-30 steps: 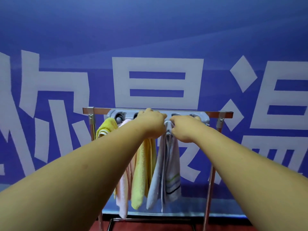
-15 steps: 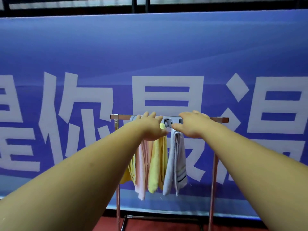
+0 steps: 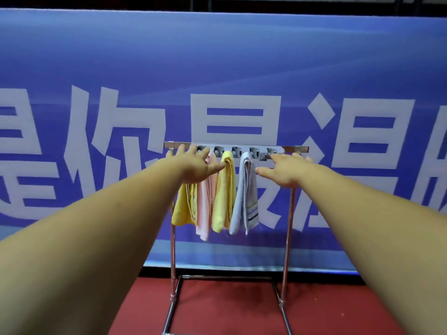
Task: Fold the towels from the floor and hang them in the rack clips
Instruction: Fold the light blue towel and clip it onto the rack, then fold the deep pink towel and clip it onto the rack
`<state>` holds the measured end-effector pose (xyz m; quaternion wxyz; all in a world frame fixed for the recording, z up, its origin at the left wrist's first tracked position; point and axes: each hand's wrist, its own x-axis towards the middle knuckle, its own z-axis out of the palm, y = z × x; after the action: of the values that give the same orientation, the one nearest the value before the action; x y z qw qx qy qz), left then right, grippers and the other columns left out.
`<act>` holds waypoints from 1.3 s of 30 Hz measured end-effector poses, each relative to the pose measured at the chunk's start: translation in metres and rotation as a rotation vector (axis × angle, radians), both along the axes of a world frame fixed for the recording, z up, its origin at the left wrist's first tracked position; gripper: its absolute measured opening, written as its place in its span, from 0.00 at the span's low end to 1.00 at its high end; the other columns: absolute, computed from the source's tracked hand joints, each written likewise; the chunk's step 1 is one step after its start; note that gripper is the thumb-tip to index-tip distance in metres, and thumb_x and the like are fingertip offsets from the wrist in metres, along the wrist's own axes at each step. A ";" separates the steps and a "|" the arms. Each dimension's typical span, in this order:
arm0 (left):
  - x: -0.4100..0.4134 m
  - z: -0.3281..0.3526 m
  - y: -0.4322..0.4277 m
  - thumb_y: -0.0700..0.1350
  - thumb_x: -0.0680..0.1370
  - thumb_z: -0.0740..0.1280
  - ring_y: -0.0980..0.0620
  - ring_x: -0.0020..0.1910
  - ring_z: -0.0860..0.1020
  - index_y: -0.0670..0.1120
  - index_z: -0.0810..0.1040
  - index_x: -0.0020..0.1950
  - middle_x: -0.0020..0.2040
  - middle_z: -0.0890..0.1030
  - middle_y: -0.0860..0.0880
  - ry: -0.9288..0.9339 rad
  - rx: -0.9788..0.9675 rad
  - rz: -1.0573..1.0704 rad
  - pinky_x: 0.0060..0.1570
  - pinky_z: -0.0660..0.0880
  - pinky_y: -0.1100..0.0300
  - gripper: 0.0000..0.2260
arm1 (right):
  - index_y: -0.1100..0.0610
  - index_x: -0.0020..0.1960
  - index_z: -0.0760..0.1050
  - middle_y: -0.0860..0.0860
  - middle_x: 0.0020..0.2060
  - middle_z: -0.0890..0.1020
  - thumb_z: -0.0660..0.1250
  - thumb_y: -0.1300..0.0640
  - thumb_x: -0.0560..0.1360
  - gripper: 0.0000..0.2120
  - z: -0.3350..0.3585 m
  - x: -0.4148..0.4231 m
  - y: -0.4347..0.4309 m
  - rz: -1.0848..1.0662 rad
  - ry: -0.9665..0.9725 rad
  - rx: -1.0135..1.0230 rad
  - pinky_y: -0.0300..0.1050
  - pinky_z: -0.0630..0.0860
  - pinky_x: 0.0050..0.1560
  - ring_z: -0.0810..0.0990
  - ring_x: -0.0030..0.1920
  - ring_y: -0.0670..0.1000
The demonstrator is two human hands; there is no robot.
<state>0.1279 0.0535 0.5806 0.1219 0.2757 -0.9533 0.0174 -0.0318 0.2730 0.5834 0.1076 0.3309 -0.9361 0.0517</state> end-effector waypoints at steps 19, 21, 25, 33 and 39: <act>-0.097 -0.267 -0.038 0.86 0.68 0.44 0.40 0.86 0.39 0.60 0.44 0.86 0.88 0.44 0.47 -0.345 0.418 -0.040 0.82 0.41 0.37 0.52 | 0.52 0.84 0.57 0.53 0.83 0.63 0.52 0.25 0.79 0.43 -0.229 -0.091 -0.037 -0.035 -0.363 0.231 0.63 0.58 0.78 0.58 0.82 0.60; -0.109 -0.308 -0.042 0.81 0.73 0.48 0.39 0.86 0.41 0.57 0.46 0.87 0.88 0.46 0.45 -0.371 0.471 -0.026 0.82 0.42 0.37 0.48 | 0.52 0.85 0.55 0.53 0.84 0.61 0.53 0.26 0.80 0.43 -0.278 -0.108 -0.044 -0.038 -0.424 0.284 0.63 0.57 0.79 0.57 0.83 0.61; -0.141 -0.417 -0.062 0.90 0.51 0.31 0.40 0.86 0.39 0.61 0.44 0.86 0.88 0.43 0.47 -0.620 0.467 -0.060 0.82 0.43 0.37 0.66 | 0.53 0.84 0.58 0.55 0.83 0.63 0.56 0.28 0.81 0.41 -0.384 -0.136 -0.057 -0.037 -0.540 0.350 0.62 0.59 0.78 0.61 0.82 0.61; -0.173 -0.576 -0.038 0.62 0.87 0.42 0.37 0.85 0.41 0.58 0.47 0.87 0.87 0.40 0.45 -0.921 0.437 -0.272 0.82 0.41 0.39 0.28 | 0.61 0.75 0.67 0.63 0.72 0.76 0.67 0.43 0.79 0.32 -0.598 -0.162 -0.037 -0.138 -0.898 0.465 0.51 0.75 0.68 0.77 0.71 0.63; -0.169 -0.698 -0.019 0.80 0.64 0.28 0.37 0.85 0.38 0.56 0.47 0.87 0.87 0.42 0.44 -1.008 0.618 -0.250 0.82 0.39 0.38 0.56 | 0.59 0.77 0.69 0.61 0.75 0.73 0.64 0.42 0.78 0.32 -0.734 -0.139 -0.011 -0.178 -1.050 0.543 0.51 0.73 0.72 0.74 0.73 0.62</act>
<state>-0.0410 0.0345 -0.1173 -0.4295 0.1420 -0.8797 -0.1466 -0.1703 0.2619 -0.1503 -0.4540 0.1970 -0.8679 -0.0422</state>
